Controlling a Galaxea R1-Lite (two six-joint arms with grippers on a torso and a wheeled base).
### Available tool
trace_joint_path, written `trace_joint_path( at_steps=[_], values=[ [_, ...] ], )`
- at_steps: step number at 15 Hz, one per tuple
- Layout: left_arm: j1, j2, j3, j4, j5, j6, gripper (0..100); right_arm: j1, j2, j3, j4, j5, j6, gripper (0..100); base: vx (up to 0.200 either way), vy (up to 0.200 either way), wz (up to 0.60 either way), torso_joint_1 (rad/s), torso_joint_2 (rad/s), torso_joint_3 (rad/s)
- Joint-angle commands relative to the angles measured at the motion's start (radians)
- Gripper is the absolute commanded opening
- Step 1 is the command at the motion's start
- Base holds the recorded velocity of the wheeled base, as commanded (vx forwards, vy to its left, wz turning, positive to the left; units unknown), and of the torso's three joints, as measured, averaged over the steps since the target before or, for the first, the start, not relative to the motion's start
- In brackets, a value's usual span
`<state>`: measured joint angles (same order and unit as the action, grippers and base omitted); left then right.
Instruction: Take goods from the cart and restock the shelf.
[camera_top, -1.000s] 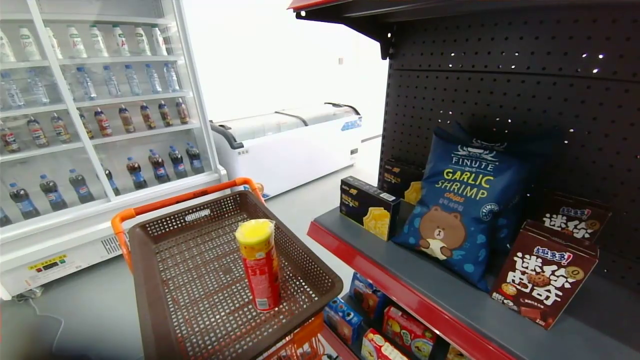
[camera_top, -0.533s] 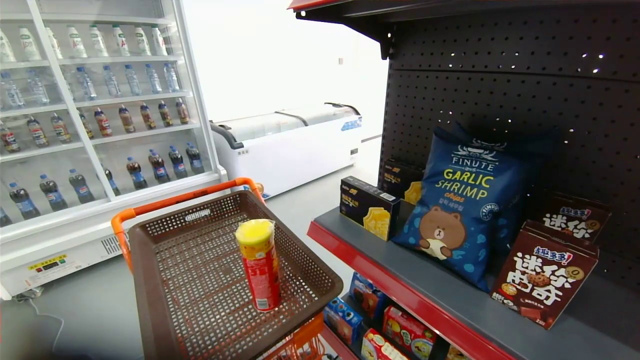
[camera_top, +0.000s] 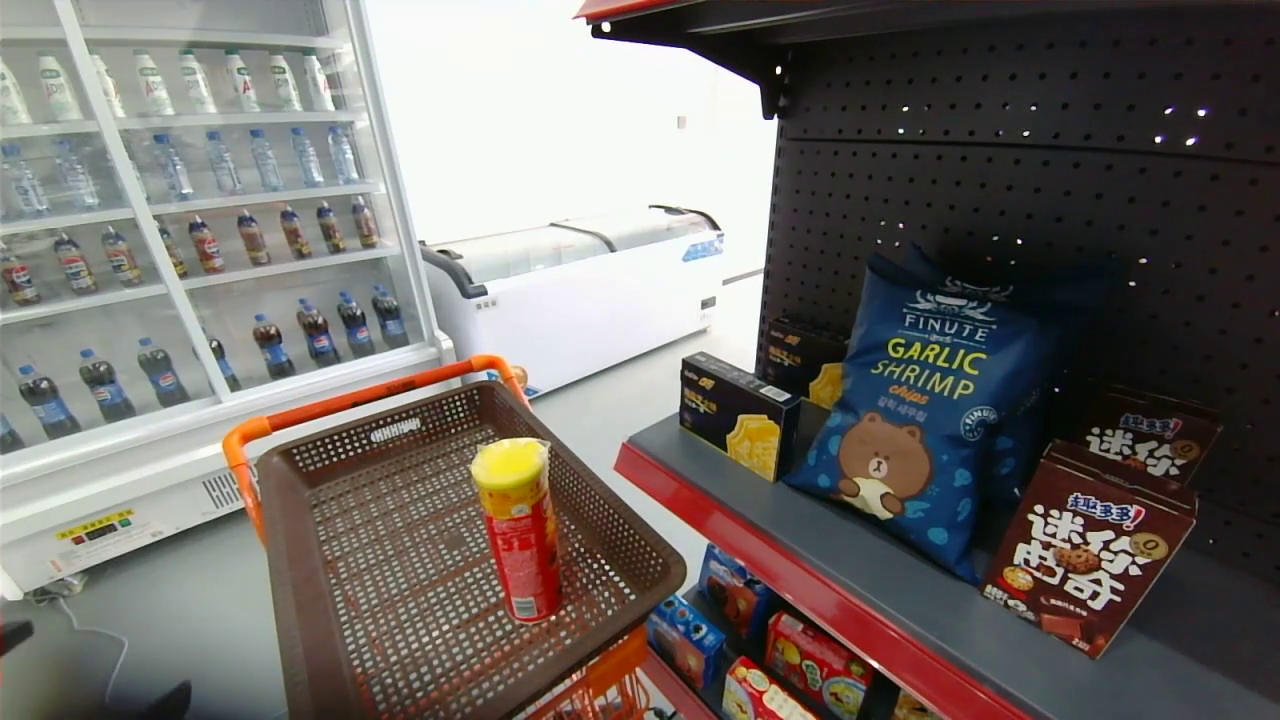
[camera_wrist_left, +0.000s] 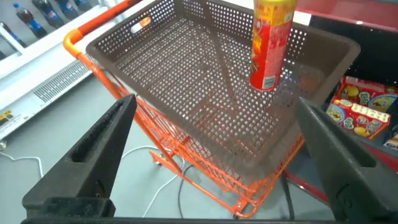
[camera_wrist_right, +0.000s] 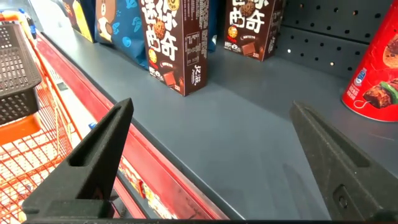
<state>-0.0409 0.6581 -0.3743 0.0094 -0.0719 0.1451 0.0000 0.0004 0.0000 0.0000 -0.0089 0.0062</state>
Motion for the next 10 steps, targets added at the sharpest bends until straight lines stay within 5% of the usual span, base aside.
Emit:
trace_joint_path(
  at_steps=[1,4,8,10],
  values=[
    [-0.051,0.410,-0.241,-0.029,-0.005,-0.001,100,0.000,0.000,0.000,0.000,0.000,0.000,100,0.000,0.000,0.00,0.000,0.00,0.000],
    [-0.070,0.560,-0.272,-0.069,-0.026,0.004,100,0.000,0.000,0.000,0.000,0.000,0.000,100,0.000,0.000,0.00,0.000,0.00,0.000],
    [-0.254,0.741,-0.216,-0.336,-0.062,-0.006,100,0.000,0.000,0.000,0.000,0.000,0.000,100,0.000,0.000,0.00,0.000,0.00,0.000],
    [-0.263,0.811,-0.201,-0.424,-0.057,-0.004,100,0.000,0.000,0.000,0.000,0.000,0.000,100,0.000,0.000,0.00,0.000,0.00,0.000]
  ],
)
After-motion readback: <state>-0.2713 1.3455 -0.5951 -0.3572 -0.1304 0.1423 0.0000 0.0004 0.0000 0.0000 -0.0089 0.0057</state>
